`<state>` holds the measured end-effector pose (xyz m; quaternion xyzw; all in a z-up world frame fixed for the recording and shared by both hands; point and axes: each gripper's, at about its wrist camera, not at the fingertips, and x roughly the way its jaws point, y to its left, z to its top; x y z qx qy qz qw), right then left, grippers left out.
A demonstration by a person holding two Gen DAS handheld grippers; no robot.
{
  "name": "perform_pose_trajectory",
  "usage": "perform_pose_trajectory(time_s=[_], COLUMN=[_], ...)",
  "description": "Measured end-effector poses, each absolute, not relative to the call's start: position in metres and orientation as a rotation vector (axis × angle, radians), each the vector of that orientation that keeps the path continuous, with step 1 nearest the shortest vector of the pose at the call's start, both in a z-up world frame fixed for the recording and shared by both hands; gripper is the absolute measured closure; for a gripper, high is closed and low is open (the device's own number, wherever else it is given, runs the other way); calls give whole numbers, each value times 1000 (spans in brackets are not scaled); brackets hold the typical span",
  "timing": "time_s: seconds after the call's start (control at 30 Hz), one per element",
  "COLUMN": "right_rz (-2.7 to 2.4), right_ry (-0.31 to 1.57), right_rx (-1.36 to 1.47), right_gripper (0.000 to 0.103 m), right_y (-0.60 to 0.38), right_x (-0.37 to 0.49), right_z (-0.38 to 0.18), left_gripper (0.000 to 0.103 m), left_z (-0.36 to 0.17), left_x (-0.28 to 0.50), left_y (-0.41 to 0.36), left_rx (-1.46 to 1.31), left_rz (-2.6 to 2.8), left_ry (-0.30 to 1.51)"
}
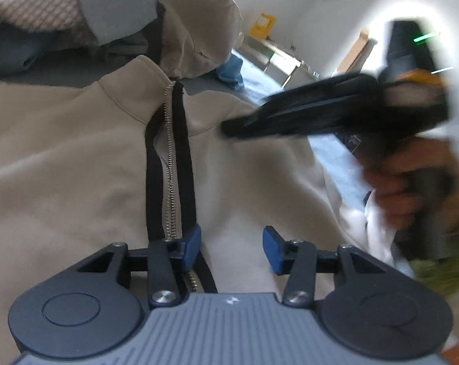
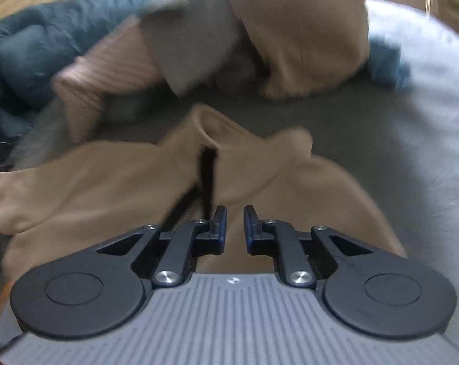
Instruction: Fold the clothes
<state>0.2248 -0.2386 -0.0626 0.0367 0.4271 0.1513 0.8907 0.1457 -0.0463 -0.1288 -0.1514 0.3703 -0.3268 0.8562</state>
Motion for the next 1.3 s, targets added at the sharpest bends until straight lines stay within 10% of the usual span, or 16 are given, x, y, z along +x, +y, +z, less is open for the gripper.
perform_pose_trajectory(time_s=[0.17, 0.3, 0.43, 0.73, 0.8, 0.93, 1.3], right_rz=[299, 353, 307, 272, 285, 332, 304], right_ry=[917, 873, 817, 1117, 1132, 1044, 745], right_rx=[140, 224, 298, 705, 699, 523, 238], right_gripper=[100, 92, 59, 55, 56, 90, 94], right_y=[-242, -266, -299, -343, -340, -323, -295], right_x=[256, 246, 257, 342, 345, 340, 308], right_z=[-99, -60, -39, -106, -112, -103, -107], left_gripper=[56, 54, 50, 50, 50, 50, 50], left_z=[-135, -124, -98, -109, -119, -126, -134], left_x=[143, 143, 151, 234, 240, 242, 247], left_y=[-54, -51, -54, -88, -90, -87, -84], left_rx=[-279, -271, -170, -165, -165, -185, -209], left_rz=[-694, -705, -685, -618, -590, -596, -593], left_ry=[733, 732, 666, 672, 678, 653, 653])
